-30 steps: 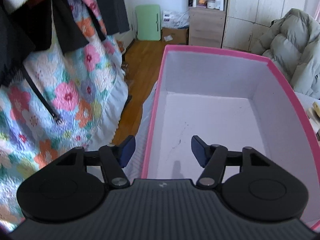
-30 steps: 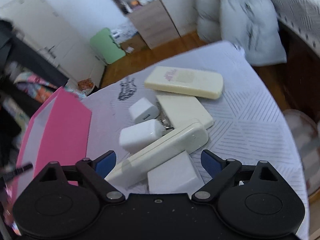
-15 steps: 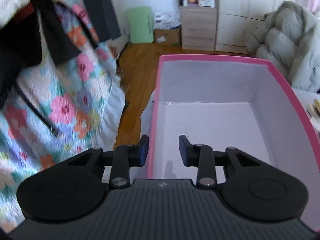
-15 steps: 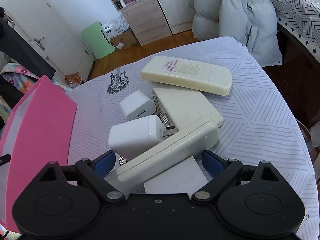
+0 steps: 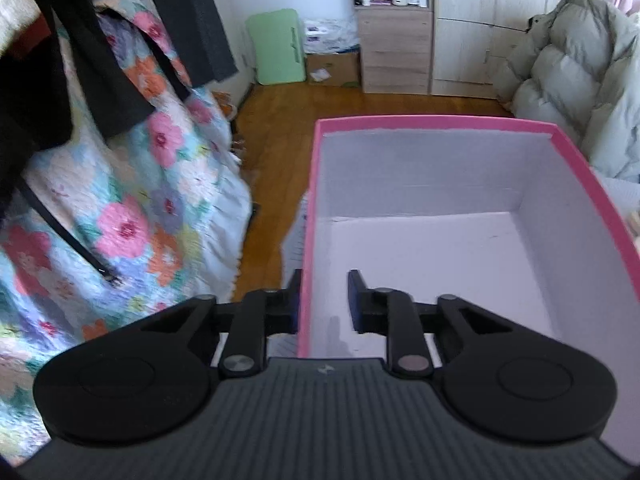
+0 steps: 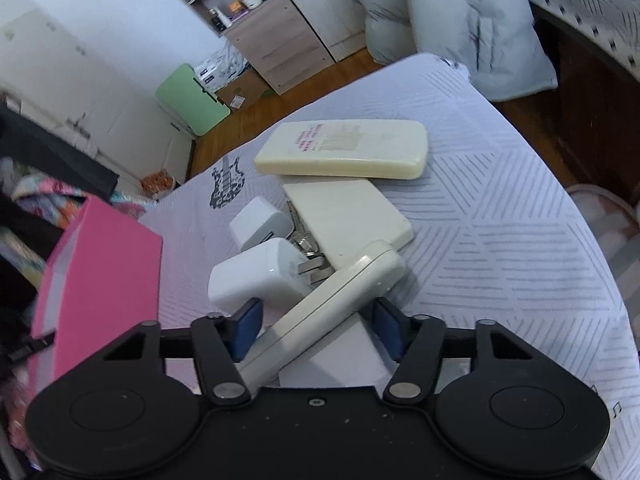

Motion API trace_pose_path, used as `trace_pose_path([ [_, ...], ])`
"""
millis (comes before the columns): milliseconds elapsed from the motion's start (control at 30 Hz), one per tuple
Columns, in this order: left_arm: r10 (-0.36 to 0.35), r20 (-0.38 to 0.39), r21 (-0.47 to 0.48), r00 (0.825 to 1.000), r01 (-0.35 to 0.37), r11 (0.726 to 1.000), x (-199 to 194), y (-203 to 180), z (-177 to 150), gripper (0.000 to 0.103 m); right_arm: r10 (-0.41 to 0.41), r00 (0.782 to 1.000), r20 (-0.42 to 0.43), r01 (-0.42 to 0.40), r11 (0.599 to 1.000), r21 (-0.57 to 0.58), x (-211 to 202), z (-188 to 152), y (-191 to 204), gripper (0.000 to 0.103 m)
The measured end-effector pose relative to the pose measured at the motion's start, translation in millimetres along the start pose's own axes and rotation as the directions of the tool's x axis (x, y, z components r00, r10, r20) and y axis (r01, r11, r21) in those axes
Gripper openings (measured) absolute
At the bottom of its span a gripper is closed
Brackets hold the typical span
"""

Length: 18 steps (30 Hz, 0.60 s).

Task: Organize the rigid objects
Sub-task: 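Close the right tool on the long white remote and lift it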

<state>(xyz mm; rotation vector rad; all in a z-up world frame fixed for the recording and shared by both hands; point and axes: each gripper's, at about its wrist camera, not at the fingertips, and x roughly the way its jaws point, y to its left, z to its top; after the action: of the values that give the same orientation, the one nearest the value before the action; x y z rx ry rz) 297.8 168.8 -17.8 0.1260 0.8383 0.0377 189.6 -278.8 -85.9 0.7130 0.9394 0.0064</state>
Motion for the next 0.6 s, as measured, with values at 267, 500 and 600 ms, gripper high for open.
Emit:
trace_pose_path([
  [267, 0.014, 0.013, 0.007, 1.0, -0.014, 1.0, -7, 4, -5, 0.007, 0.015, 1.0, -0.009, -0.014, 0.998, 0.066, -2, 1, -4, 0.056],
  [500, -0.075, -0.036, -0.05, 0.997, 0.073, 0.996, -2, 16, -5, 0.009, 0.01, 1.0, -0.011, -0.009, 0.998, 0.065, -4, 2, -5, 0.05],
  [600, -0.044, -0.013, -0.022, 0.999, 0.043, 0.999, -6, 11, -6, 0.007, 0.018, 1.0, 0.003, -0.019, 0.998, 0.067, -9, 0, -6, 0.044],
])
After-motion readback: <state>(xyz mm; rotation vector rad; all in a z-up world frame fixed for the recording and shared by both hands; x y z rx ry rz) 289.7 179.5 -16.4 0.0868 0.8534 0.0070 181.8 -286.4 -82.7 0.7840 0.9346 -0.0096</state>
